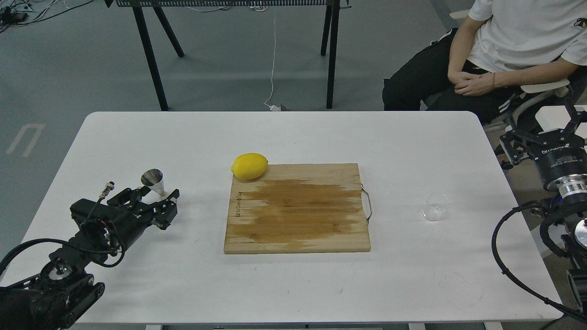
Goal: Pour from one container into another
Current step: 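Close the left gripper around the metal jigger, then lift the jigger with the left gripper and carry it over the board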
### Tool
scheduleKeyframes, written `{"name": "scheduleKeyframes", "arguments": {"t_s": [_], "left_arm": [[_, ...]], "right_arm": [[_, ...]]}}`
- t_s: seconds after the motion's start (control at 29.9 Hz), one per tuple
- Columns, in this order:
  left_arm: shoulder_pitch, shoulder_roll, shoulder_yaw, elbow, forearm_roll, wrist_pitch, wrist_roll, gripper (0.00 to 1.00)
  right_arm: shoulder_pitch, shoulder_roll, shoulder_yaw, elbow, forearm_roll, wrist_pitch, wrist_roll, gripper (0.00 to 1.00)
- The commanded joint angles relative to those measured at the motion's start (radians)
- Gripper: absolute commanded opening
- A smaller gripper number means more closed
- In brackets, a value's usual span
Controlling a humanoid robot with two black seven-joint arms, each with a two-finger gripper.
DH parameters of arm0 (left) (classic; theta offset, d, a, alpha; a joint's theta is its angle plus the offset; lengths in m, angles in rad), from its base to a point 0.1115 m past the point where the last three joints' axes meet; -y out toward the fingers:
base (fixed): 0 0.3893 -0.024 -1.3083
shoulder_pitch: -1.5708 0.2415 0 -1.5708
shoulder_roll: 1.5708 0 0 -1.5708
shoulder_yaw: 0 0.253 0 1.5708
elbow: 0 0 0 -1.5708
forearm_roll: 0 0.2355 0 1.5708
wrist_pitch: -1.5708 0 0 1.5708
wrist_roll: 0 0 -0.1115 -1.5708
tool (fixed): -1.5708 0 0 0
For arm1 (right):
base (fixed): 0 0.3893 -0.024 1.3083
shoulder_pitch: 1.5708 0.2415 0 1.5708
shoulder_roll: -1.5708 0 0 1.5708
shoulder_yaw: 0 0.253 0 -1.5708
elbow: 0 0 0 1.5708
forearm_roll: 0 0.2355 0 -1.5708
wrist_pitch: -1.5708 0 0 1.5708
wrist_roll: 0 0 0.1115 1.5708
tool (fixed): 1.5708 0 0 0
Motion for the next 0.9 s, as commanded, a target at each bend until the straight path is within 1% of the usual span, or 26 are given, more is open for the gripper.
{"name": "scheduleKeyframes", "arguments": {"t_s": [0.0, 0.2, 0.33, 0.5, 0.63, 0.7, 0.87], "left_arm": [[-0.015, -0.017, 0.000, 0.026, -0.001, 0.001, -0.001, 0.50], [-0.013, -0.014, 0.002, 0.028, 0.002, 0.001, -0.004, 0.29], [-0.010, -0.009, 0.002, 0.028, 0.005, 0.000, -0.004, 0.09], [-0.019, -0.009, -0.001, 0.016, 0.002, 0.004, -0.004, 0.08], [-0.059, 0.026, -0.003, -0.035, 0.002, 0.007, -0.004, 0.07], [-0.068, 0.055, -0.003, -0.095, 0.002, 0.007, -0.001, 0.07], [-0.084, 0.131, -0.003, -0.334, 0.009, 0.001, 0.009, 0.07]], "right_arm": [[-0.003, -0.004, 0.001, 0.000, 0.000, 0.000, 0.002, 1.00], [-0.003, -0.004, 0.001, 0.000, 0.000, 0.000, 0.002, 1.00], [-0.003, -0.004, -0.001, 0.000, 0.000, 0.000, 0.002, 1.00], [-0.003, -0.004, 0.001, 0.000, 0.000, 0.000, 0.003, 1.00], [-0.006, -0.009, 0.004, 0.000, 0.001, 0.000, 0.003, 1.00], [-0.006, -0.010, 0.004, 0.002, 0.001, 0.000, 0.003, 1.00], [-0.011, -0.010, 0.007, 0.000, 0.001, 0.000, 0.003, 1.00]]}}
